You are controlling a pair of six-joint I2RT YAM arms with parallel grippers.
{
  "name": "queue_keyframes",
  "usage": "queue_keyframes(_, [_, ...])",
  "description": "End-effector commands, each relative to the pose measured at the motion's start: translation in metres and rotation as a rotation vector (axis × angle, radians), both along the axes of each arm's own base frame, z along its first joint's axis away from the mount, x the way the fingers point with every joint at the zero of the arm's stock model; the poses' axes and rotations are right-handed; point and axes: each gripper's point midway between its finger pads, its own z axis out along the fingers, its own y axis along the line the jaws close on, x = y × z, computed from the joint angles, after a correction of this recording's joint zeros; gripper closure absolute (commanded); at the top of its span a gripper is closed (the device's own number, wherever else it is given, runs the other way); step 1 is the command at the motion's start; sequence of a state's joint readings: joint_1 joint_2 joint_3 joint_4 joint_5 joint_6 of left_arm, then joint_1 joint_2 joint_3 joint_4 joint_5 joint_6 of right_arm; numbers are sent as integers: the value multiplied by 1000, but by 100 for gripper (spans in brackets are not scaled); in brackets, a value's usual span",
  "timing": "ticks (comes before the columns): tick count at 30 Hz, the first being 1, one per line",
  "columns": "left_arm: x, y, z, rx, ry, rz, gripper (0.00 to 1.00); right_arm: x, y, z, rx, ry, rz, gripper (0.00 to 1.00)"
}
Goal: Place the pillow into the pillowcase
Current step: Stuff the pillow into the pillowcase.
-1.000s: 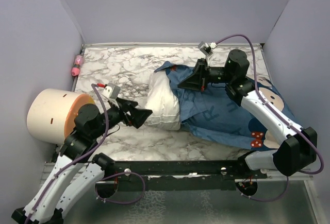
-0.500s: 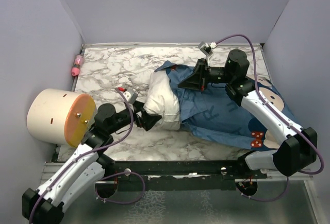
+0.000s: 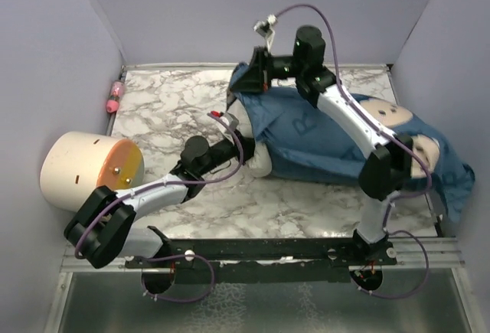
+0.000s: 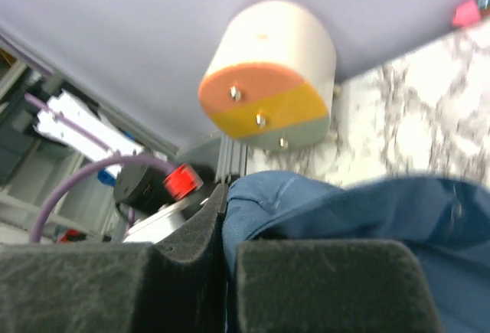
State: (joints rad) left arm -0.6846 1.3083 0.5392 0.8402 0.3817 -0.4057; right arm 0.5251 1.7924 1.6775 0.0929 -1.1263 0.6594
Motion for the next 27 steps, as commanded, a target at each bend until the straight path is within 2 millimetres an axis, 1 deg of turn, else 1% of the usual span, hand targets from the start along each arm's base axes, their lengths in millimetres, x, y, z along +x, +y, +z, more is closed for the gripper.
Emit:
queue_keyframes(1, [-30,-14,110,-236,-279,-89,100,11,40,103,181,-168,19,99])
queue_keyframes(2, [-27,-9,113,-235,-282,-51,100,10,49,108,187,-173,39,99])
queue_keyframes(3, [-22,-3,114,-229,-280,-6,100,1,59,114,194,-181,70,99])
queue_keyframes(5, [-1,18,110,-230,-243,161,100,-26,78,116,198,-187,146,99])
queue_keyframes(6, [10,33,107,-244,-221,254,100,-43,86,111,194,-182,182,99])
queue_keyframes(7, [23,50,104,-270,-189,346,100,-60,98,93,172,-146,213,99])
queue_keyframes(8, [34,65,101,-302,-152,421,100,-74,103,85,171,-136,231,99])
queue_keyframes(10, [52,89,95,-348,-95,538,100,-100,106,73,171,-115,264,99])
queue_keyframes(11, [60,95,91,-357,-64,582,100,-112,107,71,176,-113,272,99])
queue_keyframes(14, [82,111,68,-377,45,711,100,-139,104,73,191,-121,285,99])
queue_keyframes(16, [91,122,47,-396,115,776,100,-148,98,79,203,-134,284,99])
queue_keyframes(17, [96,128,40,-415,138,803,100,-151,93,81,210,-142,276,99])
queue_keyframes(18, [96,136,27,-424,160,827,100,-153,89,83,217,-148,261,99])
queue_keyframes(19, [95,142,22,-442,158,835,100,-154,85,85,216,-157,242,99])
queue_keyframes(21, [92,151,20,-459,146,844,100,-151,76,84,226,-170,215,99])
queue_keyframes(23, [90,157,20,-443,127,846,100,-152,68,81,244,-148,225,99])
queue_keyframes(25, [91,162,18,-402,115,861,100,-157,69,77,255,-133,247,99])
queue_keyframes(27, [97,171,10,-363,118,898,100,-171,78,74,267,-119,285,99])
